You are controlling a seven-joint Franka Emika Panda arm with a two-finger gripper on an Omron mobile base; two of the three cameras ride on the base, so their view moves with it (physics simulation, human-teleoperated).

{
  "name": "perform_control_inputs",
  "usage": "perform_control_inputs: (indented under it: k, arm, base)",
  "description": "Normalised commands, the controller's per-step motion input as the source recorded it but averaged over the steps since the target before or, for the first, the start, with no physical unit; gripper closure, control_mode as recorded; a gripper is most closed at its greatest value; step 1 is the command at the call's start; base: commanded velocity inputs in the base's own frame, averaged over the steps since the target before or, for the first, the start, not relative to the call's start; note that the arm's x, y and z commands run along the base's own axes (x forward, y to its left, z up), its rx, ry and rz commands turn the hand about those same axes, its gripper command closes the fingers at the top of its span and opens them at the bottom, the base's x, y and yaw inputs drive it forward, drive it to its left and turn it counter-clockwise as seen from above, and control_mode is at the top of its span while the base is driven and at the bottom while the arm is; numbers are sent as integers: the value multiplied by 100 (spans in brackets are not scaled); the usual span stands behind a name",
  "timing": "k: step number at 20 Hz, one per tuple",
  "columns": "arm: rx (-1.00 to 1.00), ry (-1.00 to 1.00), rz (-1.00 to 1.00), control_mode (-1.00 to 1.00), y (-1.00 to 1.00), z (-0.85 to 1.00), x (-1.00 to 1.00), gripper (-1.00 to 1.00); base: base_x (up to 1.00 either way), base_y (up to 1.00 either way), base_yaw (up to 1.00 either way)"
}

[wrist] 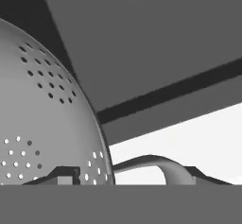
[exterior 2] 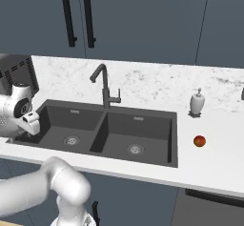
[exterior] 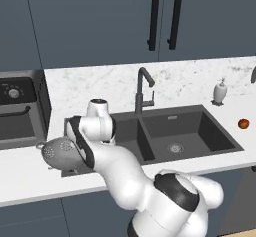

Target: Put the colander in the sink, put the apple in the colander, and turn on the sink faucet and pour water over the colander.

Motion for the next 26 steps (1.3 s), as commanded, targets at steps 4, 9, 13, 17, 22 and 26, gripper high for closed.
perform_control_inputs:
  k: [4, 9, 13, 17, 22, 26]
  arm:
    - [0, 6, -79, -100, -75, -2, 0, 100]
    - [0, 5, -90, -100, -44, -5, 0, 100]
    - [-3, 11, -89, -100, -32, -1, 0, 100]
    - [-10, 12, -79, -100, -17, 0, 11, 100]
    - [-8, 12, -35, -100, 0, 5, 43, 100]
    - [0, 15, -1, -100, 0, 1, 49, 100]
  base:
    - [0, 0, 0]
    - [0, 0, 0]
    - [0, 0, 0]
    - [0, 0, 0]
    - [0, 0, 0]
    - [0, 0, 0]
